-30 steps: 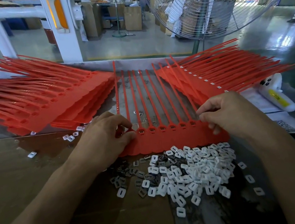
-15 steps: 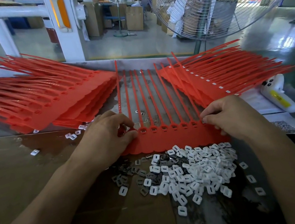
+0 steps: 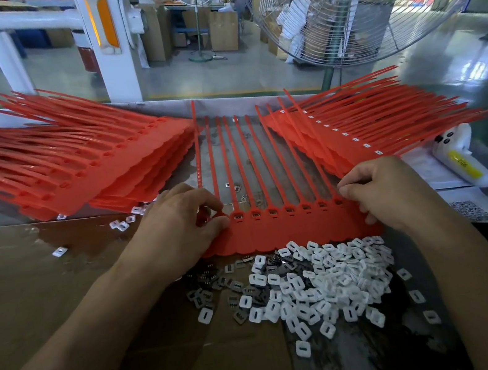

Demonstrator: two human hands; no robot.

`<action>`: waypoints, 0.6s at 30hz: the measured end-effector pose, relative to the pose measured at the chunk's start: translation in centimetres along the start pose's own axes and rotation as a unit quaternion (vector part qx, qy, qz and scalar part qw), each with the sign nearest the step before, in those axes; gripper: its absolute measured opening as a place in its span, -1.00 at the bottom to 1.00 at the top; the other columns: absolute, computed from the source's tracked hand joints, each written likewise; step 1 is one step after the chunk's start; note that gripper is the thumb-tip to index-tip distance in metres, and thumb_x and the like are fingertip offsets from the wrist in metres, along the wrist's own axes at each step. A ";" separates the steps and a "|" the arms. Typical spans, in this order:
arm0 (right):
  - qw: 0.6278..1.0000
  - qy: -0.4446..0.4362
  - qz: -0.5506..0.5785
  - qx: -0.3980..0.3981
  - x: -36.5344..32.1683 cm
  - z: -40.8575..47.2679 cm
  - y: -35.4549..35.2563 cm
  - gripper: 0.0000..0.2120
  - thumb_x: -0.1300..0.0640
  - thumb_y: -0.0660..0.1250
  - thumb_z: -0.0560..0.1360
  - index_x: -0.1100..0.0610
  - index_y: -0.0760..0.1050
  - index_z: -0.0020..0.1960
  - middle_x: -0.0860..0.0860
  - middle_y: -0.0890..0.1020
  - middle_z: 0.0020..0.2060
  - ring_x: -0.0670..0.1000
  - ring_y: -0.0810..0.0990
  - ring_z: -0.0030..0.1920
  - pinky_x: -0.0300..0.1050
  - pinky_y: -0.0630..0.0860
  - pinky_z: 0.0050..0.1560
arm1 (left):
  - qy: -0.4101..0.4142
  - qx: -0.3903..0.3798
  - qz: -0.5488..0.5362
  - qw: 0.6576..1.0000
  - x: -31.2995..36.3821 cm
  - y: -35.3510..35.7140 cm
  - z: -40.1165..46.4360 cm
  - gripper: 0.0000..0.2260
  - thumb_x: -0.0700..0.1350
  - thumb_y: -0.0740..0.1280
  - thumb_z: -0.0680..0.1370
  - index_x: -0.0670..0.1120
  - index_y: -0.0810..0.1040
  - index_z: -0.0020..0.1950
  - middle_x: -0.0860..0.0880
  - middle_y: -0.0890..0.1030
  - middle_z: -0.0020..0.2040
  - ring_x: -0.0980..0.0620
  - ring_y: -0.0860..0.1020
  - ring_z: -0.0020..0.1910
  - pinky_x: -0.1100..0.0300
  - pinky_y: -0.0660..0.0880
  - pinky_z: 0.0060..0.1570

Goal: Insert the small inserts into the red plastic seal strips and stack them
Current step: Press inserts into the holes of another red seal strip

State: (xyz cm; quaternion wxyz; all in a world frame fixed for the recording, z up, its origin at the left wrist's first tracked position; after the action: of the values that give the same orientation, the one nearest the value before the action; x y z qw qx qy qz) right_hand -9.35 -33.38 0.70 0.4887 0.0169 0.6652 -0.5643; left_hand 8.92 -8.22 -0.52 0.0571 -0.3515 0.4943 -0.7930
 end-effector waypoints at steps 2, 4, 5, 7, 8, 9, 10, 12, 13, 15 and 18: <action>1.000 -0.008 0.003 0.011 -0.1 0.0 -0.2 -0.86 0.13 0.45 0.54 -0.05 0.66 -0.18 -0.03 0.69 -0.29 0.07 0.67 -0.32 0.14 0.70 -0.23 | -0.001 -0.001 0.000 1.000 0.0 0.0 0.0 -0.76 0.17 0.42 0.53 0.15 0.62 0.17 0.21 0.46 0.03 0.13 0.47 0.07 0.09 0.48 0.16; 0.999 -0.026 0.013 0.022 -0.3 0.0 -0.2 -0.87 0.10 0.44 0.53 -0.06 0.66 -0.18 -0.10 0.68 -0.29 -0.03 0.63 -0.28 0.12 0.68 -0.11 | -0.003 -0.003 0.001 1.000 0.0 0.0 0.0 -0.75 0.17 0.41 0.53 0.15 0.62 0.18 0.20 0.46 0.04 0.13 0.47 0.08 0.10 0.47 0.16; 0.999 -0.037 0.021 0.024 -0.6 -0.1 -0.2 -0.88 0.09 0.44 0.53 -0.06 0.66 -0.18 -0.12 0.67 -0.31 -0.08 0.61 -0.28 0.08 0.66 -0.10 | -0.003 -0.002 0.002 1.000 0.0 -0.1 0.0 -0.75 0.17 0.41 0.54 0.15 0.62 0.18 0.20 0.46 0.05 0.13 0.47 0.08 0.10 0.47 0.17; 0.997 -0.067 0.044 0.004 -1.7 -0.6 0.3 -0.88 0.08 0.45 0.53 -0.07 0.67 -0.17 -0.18 0.67 -0.34 -0.18 0.58 -0.33 -0.06 0.56 -0.16 | -0.003 0.000 0.005 1.000 0.1 -0.1 0.0 -0.76 0.16 0.42 0.54 0.15 0.63 0.18 0.18 0.47 0.05 0.12 0.47 0.09 0.10 0.46 0.17; 0.995 -0.088 0.052 -0.018 -2.5 -1.0 0.7 -0.89 0.07 0.46 0.53 -0.07 0.68 -0.17 -0.23 0.67 -0.33 -0.22 0.59 -0.34 -0.12 0.50 -0.17 | -0.003 0.000 0.005 1.000 0.2 -0.1 0.0 -0.76 0.16 0.42 0.54 0.14 0.63 0.18 0.17 0.48 0.05 0.11 0.47 0.09 0.09 0.46 0.18; 0.991 -0.113 0.053 -0.047 -3.5 -1.5 1.3 -0.91 0.06 0.47 0.53 -0.08 0.68 -0.15 -0.26 0.67 -0.30 -0.26 0.60 -0.31 -0.17 0.47 -0.17 | -0.004 -0.001 0.005 1.000 0.2 -0.2 0.0 -0.76 0.15 0.42 0.54 0.14 0.63 0.18 0.16 0.48 0.06 0.11 0.47 0.10 0.08 0.47 0.18; 0.986 -0.141 0.046 -0.080 -4.5 -2.2 2.1 -0.93 0.05 0.49 0.52 -0.09 0.69 -0.13 -0.28 0.68 -0.26 -0.28 0.62 -0.26 -0.21 0.46 -0.16 | -0.005 -0.001 0.005 1.000 0.2 -0.2 0.0 -0.76 0.15 0.42 0.55 0.14 0.63 0.18 0.16 0.48 0.07 0.10 0.47 0.10 0.07 0.47 0.18; 0.969 -0.192 0.018 -0.151 -6.3 -3.7 3.8 -0.95 0.03 0.51 0.52 -0.13 0.70 -0.08 -0.30 0.69 -0.18 -0.27 0.65 -0.15 -0.30 0.47 -0.13 | -0.006 -0.001 0.004 1.000 0.2 -0.2 -0.1 -0.76 0.15 0.42 0.55 0.14 0.63 0.19 0.15 0.49 0.07 0.09 0.48 0.11 0.06 0.47 0.19; 0.960 -0.211 0.004 -0.186 -7.0 -4.4 4.7 -0.95 0.01 0.51 0.52 -0.14 0.70 -0.05 -0.30 0.69 -0.15 -0.26 0.65 -0.12 -0.34 0.48 -0.12 | -0.007 0.000 0.005 1.000 0.3 -0.2 -0.1 -0.76 0.14 0.42 0.55 0.14 0.63 0.19 0.15 0.49 0.08 0.09 0.48 0.11 0.06 0.47 0.19; 0.940 -0.248 -0.020 -0.235 -8.2 -5.8 6.3 -0.93 0.01 0.50 0.53 -0.13 0.69 0.01 -0.27 0.69 -0.10 -0.26 0.65 -0.08 -0.35 0.48 -0.08 | -0.006 0.004 0.007 1.000 0.3 -0.2 -0.1 -0.76 0.13 0.42 0.55 0.13 0.64 0.18 0.14 0.50 0.07 0.08 0.48 0.10 0.04 0.48 0.19; 0.920 -0.295 -0.031 -0.256 -9.8 -7.2 7.8 -0.91 0.02 0.49 0.54 -0.08 0.70 0.04 -0.24 0.64 -0.09 -0.25 0.61 -0.02 -0.36 0.46 -0.03 | -0.004 0.009 0.008 1.000 0.3 -0.2 0.0 -0.76 0.13 0.43 0.54 0.12 0.64 0.17 0.13 0.50 0.07 0.08 0.49 0.10 0.03 0.47 0.20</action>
State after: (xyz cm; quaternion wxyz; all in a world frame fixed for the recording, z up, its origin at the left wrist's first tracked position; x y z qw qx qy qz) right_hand -4.32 -19.88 0.68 0.6327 -0.2970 0.6125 -0.3692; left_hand 8.72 -8.21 -0.19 0.0682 -0.3500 0.4895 -0.7958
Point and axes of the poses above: each hand's wrist, its own z-axis towards the middle knuckle, its own y-axis out of the palm, x = y × z, the point moved 7 cm from there along z, towards the middle knuckle
